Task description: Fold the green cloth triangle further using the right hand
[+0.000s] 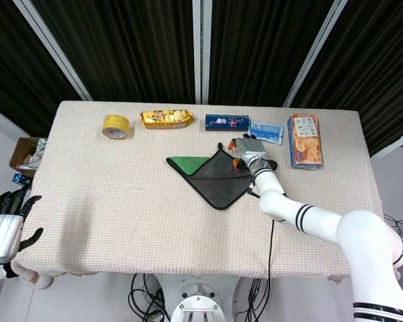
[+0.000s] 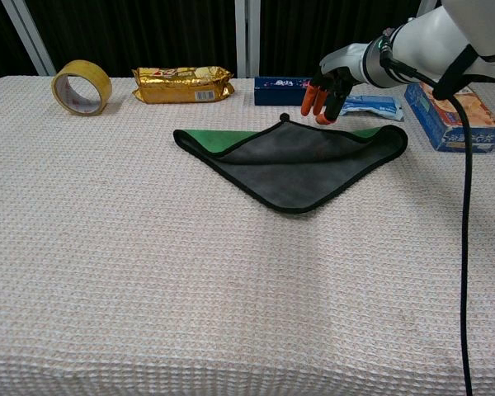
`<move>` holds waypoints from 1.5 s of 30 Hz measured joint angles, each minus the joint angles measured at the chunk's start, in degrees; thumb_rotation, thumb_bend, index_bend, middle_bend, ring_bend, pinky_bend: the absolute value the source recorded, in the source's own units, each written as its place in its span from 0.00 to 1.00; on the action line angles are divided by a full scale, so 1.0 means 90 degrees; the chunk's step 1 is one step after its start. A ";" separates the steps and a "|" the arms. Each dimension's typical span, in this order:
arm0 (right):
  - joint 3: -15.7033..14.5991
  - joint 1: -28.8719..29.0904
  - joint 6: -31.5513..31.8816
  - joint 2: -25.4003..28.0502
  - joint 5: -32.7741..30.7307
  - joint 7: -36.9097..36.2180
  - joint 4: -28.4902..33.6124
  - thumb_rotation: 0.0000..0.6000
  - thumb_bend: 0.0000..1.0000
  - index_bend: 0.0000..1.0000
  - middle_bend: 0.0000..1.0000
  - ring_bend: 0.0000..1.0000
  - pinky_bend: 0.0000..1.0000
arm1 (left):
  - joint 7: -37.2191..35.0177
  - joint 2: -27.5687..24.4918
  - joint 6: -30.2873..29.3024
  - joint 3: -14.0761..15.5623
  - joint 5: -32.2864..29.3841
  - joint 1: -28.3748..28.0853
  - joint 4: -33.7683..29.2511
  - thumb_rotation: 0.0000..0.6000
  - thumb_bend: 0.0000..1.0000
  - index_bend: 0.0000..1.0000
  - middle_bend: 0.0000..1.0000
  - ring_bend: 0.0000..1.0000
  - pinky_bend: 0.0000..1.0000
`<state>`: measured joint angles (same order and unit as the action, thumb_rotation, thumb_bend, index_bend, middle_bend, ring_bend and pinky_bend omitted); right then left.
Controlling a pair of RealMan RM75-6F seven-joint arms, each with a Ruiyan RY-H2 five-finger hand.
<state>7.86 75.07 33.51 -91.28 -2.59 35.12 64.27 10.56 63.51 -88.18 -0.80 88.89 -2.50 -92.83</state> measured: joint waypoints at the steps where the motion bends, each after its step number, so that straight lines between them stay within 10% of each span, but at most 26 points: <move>1: -0.0037 0.0059 -0.0015 -0.0036 -0.0104 0.0059 -0.0057 1.00 0.36 0.29 0.19 0.00 0.00 | -0.0006 0.0003 0.0004 0.0001 -0.0002 -0.0001 0.0006 1.00 0.19 0.23 0.07 0.14 0.14; 23: -0.0109 0.0659 -0.0521 -0.1049 -0.1459 0.0854 -0.1619 1.00 0.38 0.39 0.15 0.00 0.00 | -0.0404 0.0096 0.0051 0.0017 -0.0211 0.0087 0.0406 1.00 0.19 0.23 0.07 0.14 0.14; 34: 0.0599 0.0227 -0.0573 -0.1241 0.0050 -0.0271 -0.1718 1.00 0.26 0.54 0.21 0.00 0.00 | -0.0507 0.0086 -0.0011 0.0014 -0.0197 0.0125 0.0521 1.00 0.19 0.23 0.07 0.13 0.14; 45: 0.0732 -0.0813 -0.0078 -0.0303 0.2775 -0.1224 0.0756 1.00 0.19 0.54 0.21 0.00 0.00 | -0.0593 0.0151 0.0021 0.0018 -0.0160 0.0103 0.0623 1.00 0.19 0.23 0.07 0.14 0.14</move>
<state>14.45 67.75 32.81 -94.01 22.38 24.10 71.07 5.22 64.87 -88.00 -0.63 87.45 -1.57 -87.22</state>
